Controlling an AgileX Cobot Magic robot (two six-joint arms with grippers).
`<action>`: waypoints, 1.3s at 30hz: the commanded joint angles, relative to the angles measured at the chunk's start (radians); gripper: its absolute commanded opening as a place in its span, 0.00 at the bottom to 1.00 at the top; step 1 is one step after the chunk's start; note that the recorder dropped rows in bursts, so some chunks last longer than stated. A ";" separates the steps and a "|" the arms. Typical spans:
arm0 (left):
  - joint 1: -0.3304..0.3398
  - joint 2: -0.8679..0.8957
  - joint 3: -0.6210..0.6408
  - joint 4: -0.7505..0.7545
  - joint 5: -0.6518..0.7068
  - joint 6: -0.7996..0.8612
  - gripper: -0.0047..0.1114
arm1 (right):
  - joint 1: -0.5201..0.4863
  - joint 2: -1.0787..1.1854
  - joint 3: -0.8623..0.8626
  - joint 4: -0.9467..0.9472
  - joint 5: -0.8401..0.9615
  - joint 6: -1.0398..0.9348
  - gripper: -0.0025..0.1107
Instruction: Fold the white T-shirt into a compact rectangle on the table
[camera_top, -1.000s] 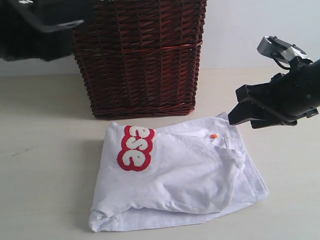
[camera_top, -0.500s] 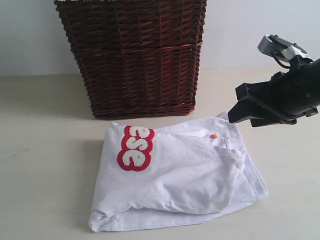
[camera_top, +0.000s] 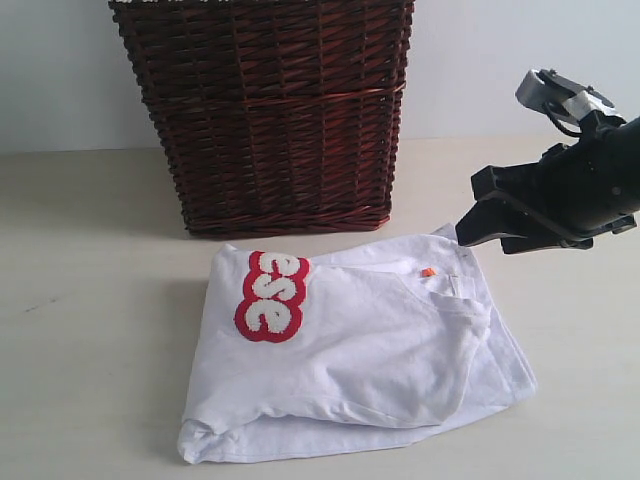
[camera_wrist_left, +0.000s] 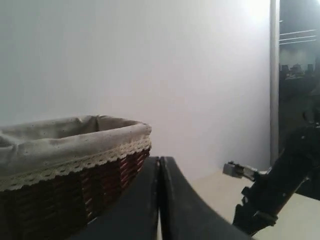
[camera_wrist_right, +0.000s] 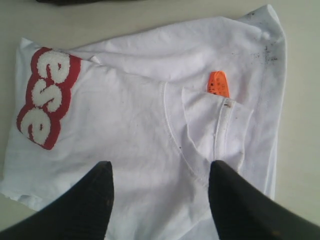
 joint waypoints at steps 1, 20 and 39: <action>0.075 -0.030 0.079 -0.264 0.000 0.255 0.04 | -0.004 -0.008 0.003 0.006 -0.007 -0.009 0.51; 0.518 -0.362 0.449 -0.413 -0.006 0.293 0.04 | -0.004 -0.008 0.003 0.006 -0.009 -0.007 0.51; 0.716 -0.499 0.573 -0.413 0.395 0.269 0.04 | -0.004 -0.008 0.003 0.005 -0.009 -0.008 0.51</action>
